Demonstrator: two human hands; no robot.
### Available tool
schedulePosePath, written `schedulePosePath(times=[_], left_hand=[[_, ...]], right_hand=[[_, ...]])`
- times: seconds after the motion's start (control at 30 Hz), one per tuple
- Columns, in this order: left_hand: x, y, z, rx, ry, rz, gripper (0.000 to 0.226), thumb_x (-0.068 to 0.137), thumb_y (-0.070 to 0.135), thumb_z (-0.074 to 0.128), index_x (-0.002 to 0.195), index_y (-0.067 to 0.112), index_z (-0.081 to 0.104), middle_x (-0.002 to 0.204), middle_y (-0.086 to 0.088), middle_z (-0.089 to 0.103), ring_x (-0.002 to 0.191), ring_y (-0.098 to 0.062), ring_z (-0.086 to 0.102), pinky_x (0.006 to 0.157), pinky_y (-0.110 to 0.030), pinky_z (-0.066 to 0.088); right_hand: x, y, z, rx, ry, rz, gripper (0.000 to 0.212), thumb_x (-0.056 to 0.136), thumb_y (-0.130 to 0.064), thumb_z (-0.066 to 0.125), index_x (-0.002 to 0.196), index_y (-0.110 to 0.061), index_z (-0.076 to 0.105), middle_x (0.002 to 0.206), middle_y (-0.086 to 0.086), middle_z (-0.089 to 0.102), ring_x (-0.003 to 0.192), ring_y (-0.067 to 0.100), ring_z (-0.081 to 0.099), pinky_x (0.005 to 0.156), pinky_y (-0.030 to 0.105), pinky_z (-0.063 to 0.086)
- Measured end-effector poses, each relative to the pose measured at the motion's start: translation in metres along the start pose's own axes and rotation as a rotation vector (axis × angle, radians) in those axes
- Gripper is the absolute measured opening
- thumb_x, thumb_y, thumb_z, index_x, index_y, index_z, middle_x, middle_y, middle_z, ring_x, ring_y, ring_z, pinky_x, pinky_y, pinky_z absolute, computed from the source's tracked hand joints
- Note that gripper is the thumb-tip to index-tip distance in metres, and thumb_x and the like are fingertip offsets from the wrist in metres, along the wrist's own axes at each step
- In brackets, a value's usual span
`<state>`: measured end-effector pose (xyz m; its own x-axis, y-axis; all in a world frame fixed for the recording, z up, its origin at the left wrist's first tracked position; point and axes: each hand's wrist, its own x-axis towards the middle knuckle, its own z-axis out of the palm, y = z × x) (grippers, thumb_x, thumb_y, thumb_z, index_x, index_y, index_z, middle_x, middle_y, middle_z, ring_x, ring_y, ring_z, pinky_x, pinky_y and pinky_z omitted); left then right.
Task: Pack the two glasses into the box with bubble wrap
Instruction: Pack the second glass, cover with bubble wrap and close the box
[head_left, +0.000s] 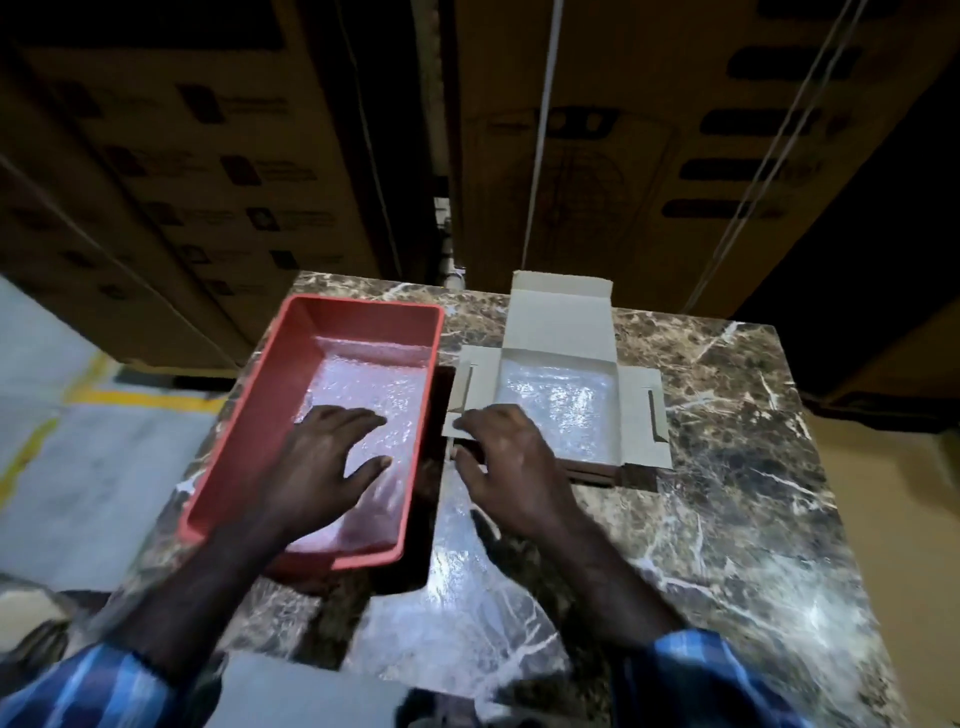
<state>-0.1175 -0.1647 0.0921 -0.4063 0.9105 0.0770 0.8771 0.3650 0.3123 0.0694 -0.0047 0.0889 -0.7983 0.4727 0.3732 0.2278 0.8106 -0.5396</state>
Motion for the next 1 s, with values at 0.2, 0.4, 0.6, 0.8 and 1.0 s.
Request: schedulePosePath(times=[0.2, 0.4, 0.6, 0.8, 1.0], left_hand=[[-0.047, -0.029, -0.004, 0.052, -0.32, -0.281, 0.051, 0.092, 0.044, 0.066, 0.136, 0.018, 0.06, 0.137, -0.003, 0.062, 0.127, -0.024, 0.055, 0.106, -0.031, 0.038], [-0.03, -0.043, -0.004, 0.068, -0.549, -0.378, 0.054, 0.092, 0.032, 0.068, 0.143, 0.018, 0.052, 0.141, -0.003, 0.059, 0.127, -0.023, 0.057, 0.1, -0.024, 0.041], [-0.008, -0.072, 0.014, 0.198, -0.717, -0.307, 0.07, 0.087, 0.036, 0.073, 0.147, 0.018, 0.044, 0.146, -0.005, 0.053, 0.131, -0.023, 0.052, 0.104, -0.025, 0.037], [0.001, -0.091, 0.034, 0.272, -0.704, -0.086, 0.031, 0.087, 0.026, 0.063, 0.114, 0.009, 0.063, 0.116, -0.013, 0.067, 0.112, -0.032, 0.063, 0.096, -0.036, 0.047], [0.002, -0.11, 0.046, 0.297, -0.649, 0.029, 0.033, 0.088, 0.023, 0.055, 0.116, 0.007, 0.052, 0.118, -0.015, 0.054, 0.108, -0.036, 0.058, 0.091, -0.045, 0.05]], right_hand=[[-0.001, -0.05, 0.036, -0.045, -0.246, -0.171, 0.02, 0.087, -0.018, 0.065, 0.102, -0.008, 0.073, 0.099, 0.007, 0.072, 0.098, 0.027, 0.059, 0.084, 0.038, 0.05], [0.015, -0.082, 0.064, -0.344, -0.577, -0.22, 0.011, 0.089, -0.011, 0.061, 0.098, -0.009, 0.067, 0.095, 0.015, 0.064, 0.089, 0.035, 0.063, 0.061, 0.032, 0.038], [0.045, -0.088, 0.109, -0.435, -0.756, -0.048, 0.034, 0.097, -0.018, 0.058, 0.129, -0.009, 0.055, 0.122, 0.017, 0.058, 0.111, 0.036, 0.059, 0.082, 0.037, 0.047], [0.054, -0.078, 0.148, -0.459, -0.843, 0.119, 0.049, 0.09, -0.029, 0.07, 0.129, -0.01, 0.048, 0.121, 0.015, 0.058, 0.111, 0.036, 0.059, 0.083, 0.04, 0.047], [0.054, -0.072, 0.156, -0.433, -0.818, 0.181, 0.024, 0.097, -0.013, 0.046, 0.118, -0.009, 0.057, 0.115, 0.017, 0.057, 0.108, 0.037, 0.059, 0.085, 0.039, 0.047]])
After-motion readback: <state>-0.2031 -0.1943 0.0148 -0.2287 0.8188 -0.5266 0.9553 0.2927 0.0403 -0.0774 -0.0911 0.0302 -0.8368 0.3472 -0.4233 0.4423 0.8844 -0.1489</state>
